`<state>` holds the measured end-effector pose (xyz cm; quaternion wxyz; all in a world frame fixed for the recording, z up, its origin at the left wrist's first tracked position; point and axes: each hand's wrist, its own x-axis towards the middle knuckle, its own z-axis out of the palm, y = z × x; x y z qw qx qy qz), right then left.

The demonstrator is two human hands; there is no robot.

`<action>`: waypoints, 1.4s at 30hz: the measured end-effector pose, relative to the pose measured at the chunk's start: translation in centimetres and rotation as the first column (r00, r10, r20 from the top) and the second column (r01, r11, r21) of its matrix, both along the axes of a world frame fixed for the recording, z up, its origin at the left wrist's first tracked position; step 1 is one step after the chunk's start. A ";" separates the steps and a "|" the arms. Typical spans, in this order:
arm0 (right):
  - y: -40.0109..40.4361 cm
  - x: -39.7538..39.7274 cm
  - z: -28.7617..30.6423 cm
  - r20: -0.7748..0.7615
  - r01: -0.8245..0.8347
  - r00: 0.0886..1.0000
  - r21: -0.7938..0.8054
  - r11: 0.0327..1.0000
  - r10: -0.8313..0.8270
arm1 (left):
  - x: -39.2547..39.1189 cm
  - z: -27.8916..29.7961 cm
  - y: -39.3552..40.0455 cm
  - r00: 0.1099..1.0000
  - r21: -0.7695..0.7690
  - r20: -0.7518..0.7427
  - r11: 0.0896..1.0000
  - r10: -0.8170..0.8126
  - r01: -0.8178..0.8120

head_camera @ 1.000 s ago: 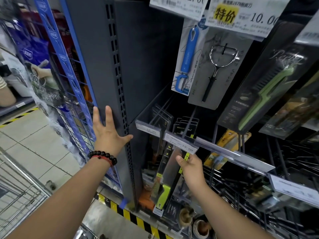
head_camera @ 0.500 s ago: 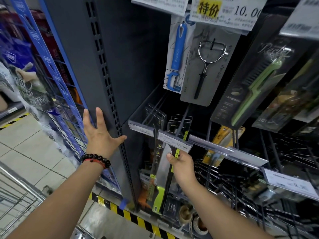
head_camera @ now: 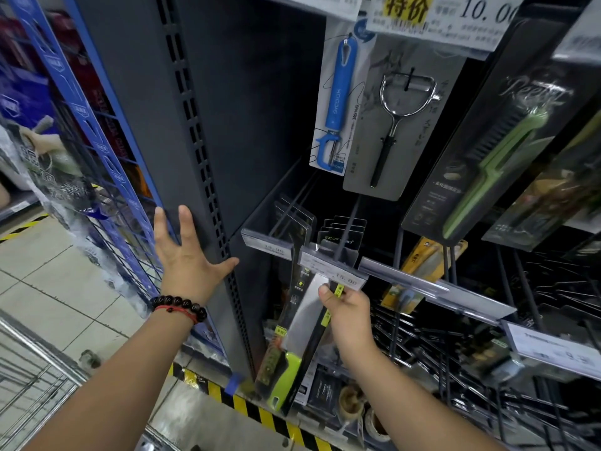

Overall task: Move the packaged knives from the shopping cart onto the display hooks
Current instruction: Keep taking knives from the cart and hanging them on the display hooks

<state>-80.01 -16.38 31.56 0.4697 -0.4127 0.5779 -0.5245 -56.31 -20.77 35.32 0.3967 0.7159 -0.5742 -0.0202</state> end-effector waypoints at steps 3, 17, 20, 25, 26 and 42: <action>-0.2 -0.1 -0.1 -0.029 -0.023 0.999 -0.010 1.000 0.022 | -0.1 0.1 0.0 1.000 0.002 0.010 1.000 -0.003 0.002; -0.5 -1.0 -1.6 -0.051 -0.046 0.998 0.015 0.999 0.047 | -0.1 0.2 0.1 1.000 0.029 0.029 0.999 0.011 -0.012; -0.5 -1.1 -1.9 -0.054 -0.047 0.997 0.015 0.999 0.048 | -0.1 0.2 0.2 0.999 0.016 0.046 1.000 0.014 -0.015; -1.1 -1.2 -1.7 -0.068 -0.037 0.997 0.015 0.999 0.038 | 0.0 0.0 0.1 0.997 -0.009 0.071 1.000 0.006 -0.005; -1.3 -1.1 -1.5 -0.054 -0.038 0.998 0.006 0.999 0.039 | 0.0 0.0 0.1 0.997 -0.015 0.073 1.000 0.002 -0.001; 1.0 -1.3 -2.5 -0.033 -0.055 0.998 0.037 0.998 0.057 | 0.2 -0.5 -0.3 0.998 -0.050 0.054 0.999 -0.016 0.018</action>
